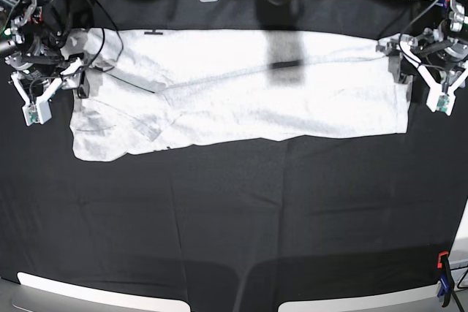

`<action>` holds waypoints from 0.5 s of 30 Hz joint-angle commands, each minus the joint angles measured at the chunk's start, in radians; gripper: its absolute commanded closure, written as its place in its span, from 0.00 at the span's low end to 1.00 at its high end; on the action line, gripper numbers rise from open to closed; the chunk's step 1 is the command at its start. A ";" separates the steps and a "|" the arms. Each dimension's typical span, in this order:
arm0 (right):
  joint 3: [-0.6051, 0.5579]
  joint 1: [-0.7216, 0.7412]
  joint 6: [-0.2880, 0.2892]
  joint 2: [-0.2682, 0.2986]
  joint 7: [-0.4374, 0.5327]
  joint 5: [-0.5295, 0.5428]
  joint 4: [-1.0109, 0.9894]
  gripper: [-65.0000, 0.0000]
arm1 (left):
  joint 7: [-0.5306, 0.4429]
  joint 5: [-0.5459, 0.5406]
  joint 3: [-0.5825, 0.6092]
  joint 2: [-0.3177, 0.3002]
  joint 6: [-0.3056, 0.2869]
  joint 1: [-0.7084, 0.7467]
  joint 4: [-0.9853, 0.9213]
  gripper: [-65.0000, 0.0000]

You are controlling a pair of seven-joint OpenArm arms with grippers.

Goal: Layout the t-shirt on the table in an organized manner, then fold the t-shirt properly
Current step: 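Release the folded strip and regrasp its ends with both grippers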

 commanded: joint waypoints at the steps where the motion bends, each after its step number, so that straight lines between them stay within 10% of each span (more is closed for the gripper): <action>1: 0.005 0.008 0.003 0.017 0.024 0.039 0.039 0.46 | -0.021 0.001 -0.011 -0.014 0.008 -0.016 0.017 0.47; 8: 0.005 0.008 0.003 0.016 -0.015 0.064 0.228 0.46 | 0.014 -0.101 -0.139 -0.022 0.084 -0.119 -0.059 0.47; 15: 0.005 0.008 0.003 0.016 -0.084 0.137 0.326 0.46 | 0.140 -0.624 -0.296 -0.022 -0.240 -0.185 -0.438 0.47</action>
